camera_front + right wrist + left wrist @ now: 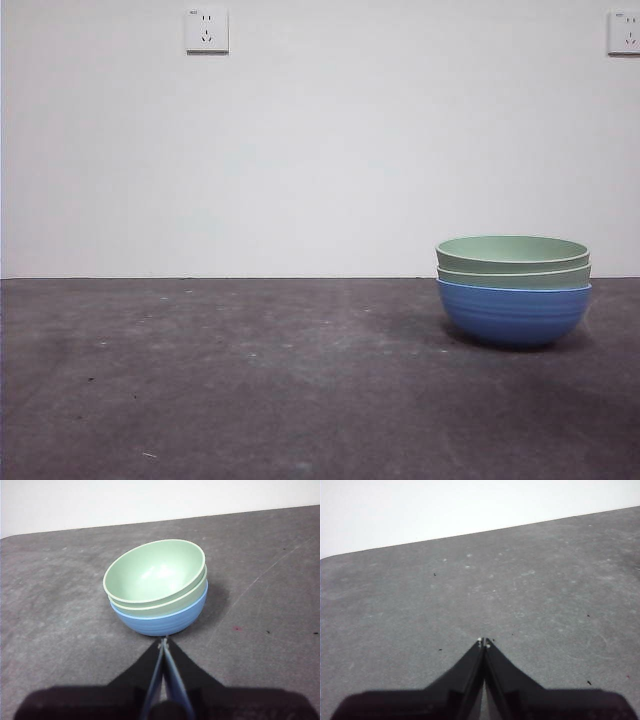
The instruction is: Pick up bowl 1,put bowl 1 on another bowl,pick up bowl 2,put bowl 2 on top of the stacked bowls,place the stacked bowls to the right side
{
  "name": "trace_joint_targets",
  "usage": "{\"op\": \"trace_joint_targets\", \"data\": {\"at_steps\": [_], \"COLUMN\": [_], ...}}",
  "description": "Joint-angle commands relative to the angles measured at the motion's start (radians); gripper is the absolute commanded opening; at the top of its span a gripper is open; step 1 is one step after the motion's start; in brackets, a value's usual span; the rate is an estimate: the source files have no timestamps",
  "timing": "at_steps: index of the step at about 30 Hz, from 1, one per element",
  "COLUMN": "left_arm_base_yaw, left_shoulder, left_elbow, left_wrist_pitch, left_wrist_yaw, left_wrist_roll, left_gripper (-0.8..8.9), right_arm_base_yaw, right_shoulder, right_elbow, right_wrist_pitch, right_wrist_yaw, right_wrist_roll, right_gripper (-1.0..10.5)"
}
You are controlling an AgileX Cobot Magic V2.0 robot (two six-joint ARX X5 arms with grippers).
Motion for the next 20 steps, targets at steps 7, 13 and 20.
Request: {"op": "trace_joint_targets", "data": {"at_steps": [7,13,20], "left_arm_base_yaw": [0.003,0.003,0.003], "left_shoulder": [-0.003,-0.003,-0.003], "left_elbow": [-0.014,-0.014,-0.014], "left_wrist_pitch": [0.002,0.002,0.002], "left_wrist_yaw": [-0.002,-0.001,-0.001], "left_wrist_roll": [-0.007,-0.007,-0.007], "left_gripper": [-0.03,-0.03,-0.03], "right_arm_base_yaw": [0.001,0.001,0.001], "right_shoulder": [-0.003,0.003,0.003], "right_elbow": [-0.014,-0.014,-0.014], "right_wrist_pitch": [0.002,0.002,0.002], "right_wrist_yaw": [-0.002,-0.002,-0.002], "right_wrist_roll": [0.032,0.032,0.032], "right_gripper": [0.1,0.1,0.1]}}
